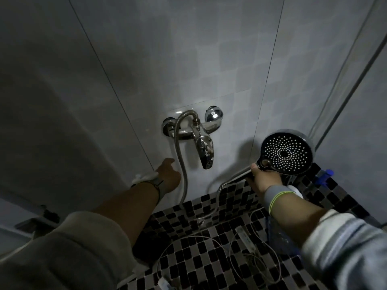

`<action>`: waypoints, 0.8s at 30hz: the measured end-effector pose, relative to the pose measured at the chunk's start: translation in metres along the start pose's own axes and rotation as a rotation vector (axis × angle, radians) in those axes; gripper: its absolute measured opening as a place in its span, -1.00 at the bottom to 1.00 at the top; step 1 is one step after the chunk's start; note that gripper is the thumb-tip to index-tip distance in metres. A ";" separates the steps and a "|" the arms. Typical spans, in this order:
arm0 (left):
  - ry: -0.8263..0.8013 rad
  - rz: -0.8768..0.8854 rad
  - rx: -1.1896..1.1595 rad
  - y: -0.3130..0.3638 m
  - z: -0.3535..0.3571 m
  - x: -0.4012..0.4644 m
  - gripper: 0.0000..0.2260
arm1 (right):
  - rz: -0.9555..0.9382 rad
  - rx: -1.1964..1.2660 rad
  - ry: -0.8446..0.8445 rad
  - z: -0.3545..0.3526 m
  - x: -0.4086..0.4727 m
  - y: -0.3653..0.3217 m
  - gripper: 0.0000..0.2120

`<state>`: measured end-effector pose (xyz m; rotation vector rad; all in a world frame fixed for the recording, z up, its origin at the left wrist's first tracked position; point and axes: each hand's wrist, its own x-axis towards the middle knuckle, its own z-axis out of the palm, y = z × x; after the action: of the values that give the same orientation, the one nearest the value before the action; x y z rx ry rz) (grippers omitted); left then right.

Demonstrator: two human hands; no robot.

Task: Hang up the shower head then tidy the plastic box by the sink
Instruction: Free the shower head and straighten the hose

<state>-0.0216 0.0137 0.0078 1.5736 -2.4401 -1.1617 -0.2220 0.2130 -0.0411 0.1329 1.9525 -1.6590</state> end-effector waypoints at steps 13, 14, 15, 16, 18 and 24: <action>-0.074 0.296 0.136 -0.028 -0.007 0.046 -0.70 | 0.153 0.275 -0.082 0.077 -0.008 0.021 -0.77; -0.083 0.302 0.138 -0.031 -0.006 0.047 -0.73 | 0.158 0.267 -0.101 0.087 -0.010 0.026 -0.77; -0.092 0.305 0.142 -0.035 -0.005 0.048 -0.75 | 0.162 0.255 -0.121 0.095 -0.012 0.031 -0.78; -0.098 0.304 0.135 -0.036 -0.004 0.048 -0.75 | 0.161 0.244 -0.145 0.101 -0.013 0.033 -0.79; -0.105 0.284 0.091 -0.041 -0.003 0.049 -0.75 | 0.168 0.199 -0.196 0.114 -0.016 0.037 -0.87; -0.136 0.231 0.032 -0.064 -0.014 0.055 -0.73 | 0.160 -0.061 -0.348 0.166 -0.018 0.043 -0.78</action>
<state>0.0061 -0.0522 -0.0391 1.2137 -2.6497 -1.2312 -0.1302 0.0728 -0.0817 -0.0227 1.6816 -1.4117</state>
